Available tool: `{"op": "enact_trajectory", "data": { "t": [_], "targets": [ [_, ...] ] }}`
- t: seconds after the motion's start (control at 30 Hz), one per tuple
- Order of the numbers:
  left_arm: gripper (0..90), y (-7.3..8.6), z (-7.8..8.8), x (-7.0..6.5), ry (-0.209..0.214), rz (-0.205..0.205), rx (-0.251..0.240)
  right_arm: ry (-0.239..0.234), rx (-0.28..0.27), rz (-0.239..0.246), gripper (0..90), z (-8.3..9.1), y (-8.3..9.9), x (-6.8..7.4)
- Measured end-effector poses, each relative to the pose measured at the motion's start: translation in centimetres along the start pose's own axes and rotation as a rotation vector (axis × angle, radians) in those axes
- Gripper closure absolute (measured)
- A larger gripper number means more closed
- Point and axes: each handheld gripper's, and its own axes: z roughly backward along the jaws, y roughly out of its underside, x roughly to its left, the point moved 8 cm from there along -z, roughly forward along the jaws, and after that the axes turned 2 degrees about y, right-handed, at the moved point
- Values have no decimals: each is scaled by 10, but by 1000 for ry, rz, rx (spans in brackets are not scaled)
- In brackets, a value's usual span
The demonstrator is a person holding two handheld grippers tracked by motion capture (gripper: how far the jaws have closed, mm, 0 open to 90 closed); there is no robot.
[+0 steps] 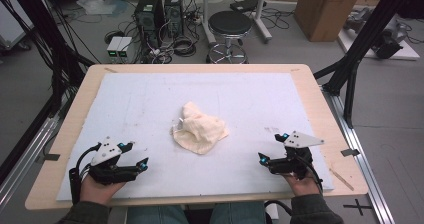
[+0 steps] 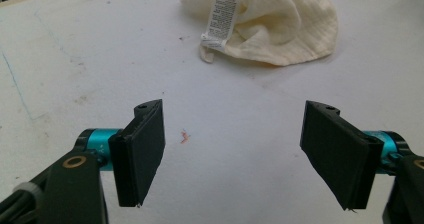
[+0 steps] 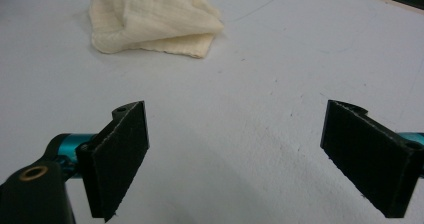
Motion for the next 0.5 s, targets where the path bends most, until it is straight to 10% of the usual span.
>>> {"op": "enact_trajectory", "data": {
  "t": [0.5],
  "targets": [
    [264, 1, 0, 1, 4, -7, 8, -2, 5, 5, 113, -1, 0, 1]
  ]
}}
